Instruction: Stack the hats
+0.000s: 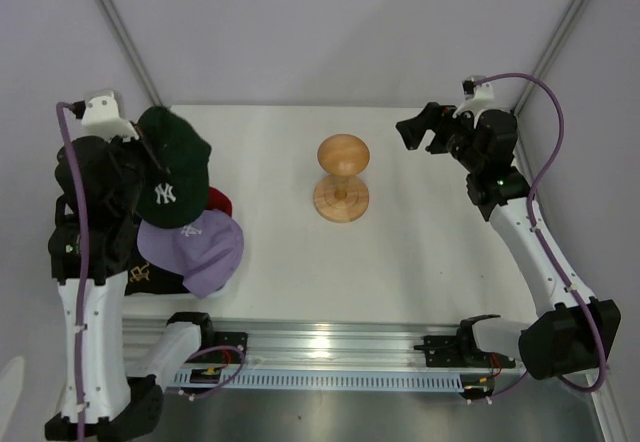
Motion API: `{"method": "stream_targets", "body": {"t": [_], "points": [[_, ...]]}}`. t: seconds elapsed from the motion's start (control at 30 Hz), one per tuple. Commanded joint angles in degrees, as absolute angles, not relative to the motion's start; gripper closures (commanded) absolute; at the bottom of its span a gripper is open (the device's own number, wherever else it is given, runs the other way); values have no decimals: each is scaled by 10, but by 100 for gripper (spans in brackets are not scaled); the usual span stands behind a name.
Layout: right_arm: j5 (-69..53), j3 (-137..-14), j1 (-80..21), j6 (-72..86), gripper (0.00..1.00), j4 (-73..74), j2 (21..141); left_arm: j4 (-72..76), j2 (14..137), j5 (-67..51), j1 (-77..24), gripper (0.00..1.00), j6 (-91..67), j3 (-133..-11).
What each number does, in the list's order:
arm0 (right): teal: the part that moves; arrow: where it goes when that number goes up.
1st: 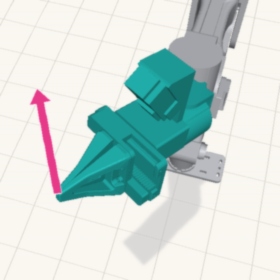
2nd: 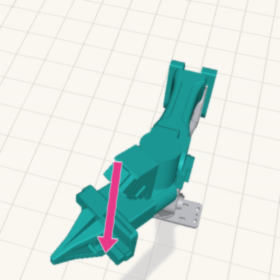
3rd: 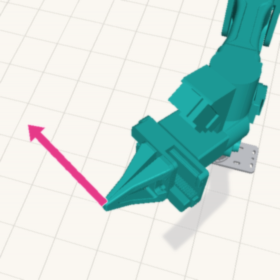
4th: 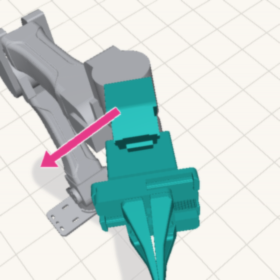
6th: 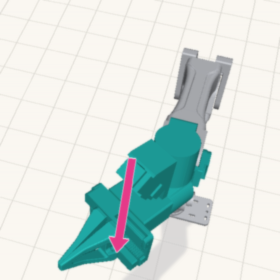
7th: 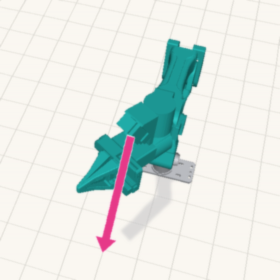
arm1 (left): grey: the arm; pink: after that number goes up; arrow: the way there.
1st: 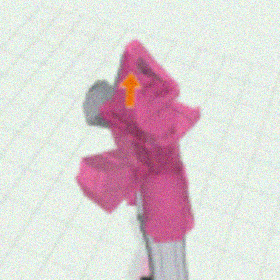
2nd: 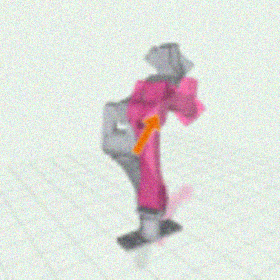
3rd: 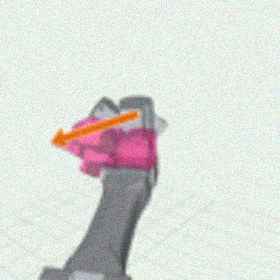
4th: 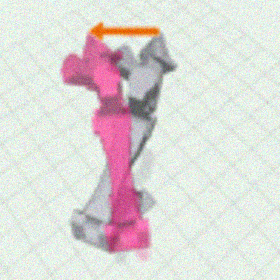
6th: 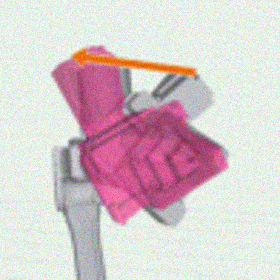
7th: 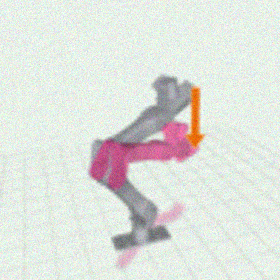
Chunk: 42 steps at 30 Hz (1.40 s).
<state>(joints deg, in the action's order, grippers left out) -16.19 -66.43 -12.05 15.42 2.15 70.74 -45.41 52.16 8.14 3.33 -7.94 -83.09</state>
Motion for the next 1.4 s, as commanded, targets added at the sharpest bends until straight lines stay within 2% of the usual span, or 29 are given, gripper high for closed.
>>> {"method": "stream_targets", "body": {"t": [0.0,0.17,0.3,0.47,0.8,1.0,1.07,1.1,1.13,1.3,1.33,1.37], "points": [[-172,-662,-94,224,1,-18,709,-425,533,-9,-67,99,-57,-891],[-240,-603,-63,301,0,-61,709,-356,598,-68,-145,99,-77,-913],[-232,-594,-46,301,1,-27,707,-281,663,-93,-235,99,-71,-924],[-207,-557,-16,314,0,-27,677,-233,781,-72,-324,99,-55,-977],[-145,-486,11,304,0,-49,580,-204,981,-66,-368,99,-109,-1054],[-179,-459,11,325,1,-93,583,-237,1063,-3,-382,99,-120,-1118],[-189,-459,11,329,1,-97,596,-242,1081,-3,-384,89,-117,-1121],[-195,-459,9,329,1,-102,600,-243,1084,-6,-384,79,-115,-1121],[-196,-459,7,330,1,-104,604,-245,1087,-11,-384,75,-114,-1119],[-183,-467,-17,318,1,-107,626,-288,1073,-3,-385,68,-120,-1104],[-182,-469,-26,315,0,-108,629,-291,1062,17,-385,61,-121,-1097],[-181,-472,-32,311,1,-109,635,-288,1048,20,-384,49,-127,-1073]]}}
